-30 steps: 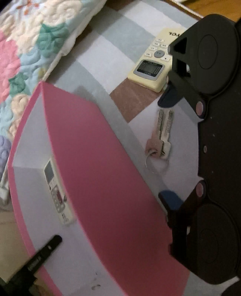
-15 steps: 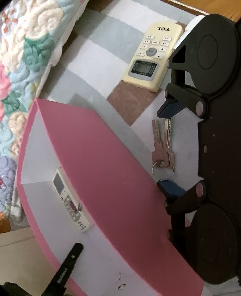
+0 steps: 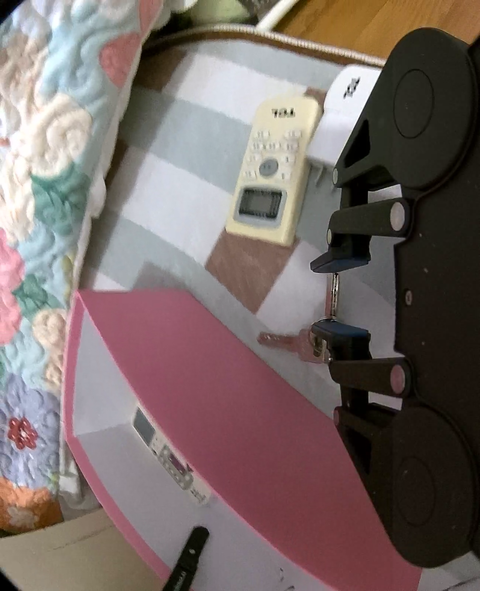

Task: Organize rigid objects
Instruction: 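Grasp the second set of keys on the mat with the right tool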

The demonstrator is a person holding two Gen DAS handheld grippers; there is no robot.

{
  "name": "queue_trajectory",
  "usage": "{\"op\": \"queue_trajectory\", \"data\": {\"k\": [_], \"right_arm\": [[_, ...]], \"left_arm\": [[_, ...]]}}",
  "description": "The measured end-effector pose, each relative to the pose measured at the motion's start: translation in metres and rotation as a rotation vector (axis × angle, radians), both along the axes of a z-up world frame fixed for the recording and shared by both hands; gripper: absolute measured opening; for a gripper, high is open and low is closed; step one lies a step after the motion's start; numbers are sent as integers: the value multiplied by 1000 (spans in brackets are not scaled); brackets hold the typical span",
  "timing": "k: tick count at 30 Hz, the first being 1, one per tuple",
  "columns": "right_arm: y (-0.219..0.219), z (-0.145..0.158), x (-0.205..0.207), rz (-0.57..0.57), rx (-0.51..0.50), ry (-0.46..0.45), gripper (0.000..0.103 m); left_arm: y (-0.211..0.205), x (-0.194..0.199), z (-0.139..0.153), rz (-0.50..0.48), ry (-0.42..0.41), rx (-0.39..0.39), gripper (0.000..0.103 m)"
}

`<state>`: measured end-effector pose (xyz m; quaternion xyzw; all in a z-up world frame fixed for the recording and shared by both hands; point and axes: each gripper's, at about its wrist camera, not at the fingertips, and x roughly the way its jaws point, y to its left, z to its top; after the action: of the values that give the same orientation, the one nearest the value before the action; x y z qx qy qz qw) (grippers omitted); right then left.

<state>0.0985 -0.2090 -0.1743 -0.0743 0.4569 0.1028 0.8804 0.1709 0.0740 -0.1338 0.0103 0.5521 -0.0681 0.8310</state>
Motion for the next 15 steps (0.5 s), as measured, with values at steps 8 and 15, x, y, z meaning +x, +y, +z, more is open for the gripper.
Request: {"op": "queue_trajectory", "data": {"k": [8,15], "right_arm": [[-8,21,-14,-63,-35,-81,33],[5,61,-28,-47,-99,-195,33]], "left_arm": [[0,0,-1,1,0,-1,5],[0,0,-1,3,1,-3,5]]}}
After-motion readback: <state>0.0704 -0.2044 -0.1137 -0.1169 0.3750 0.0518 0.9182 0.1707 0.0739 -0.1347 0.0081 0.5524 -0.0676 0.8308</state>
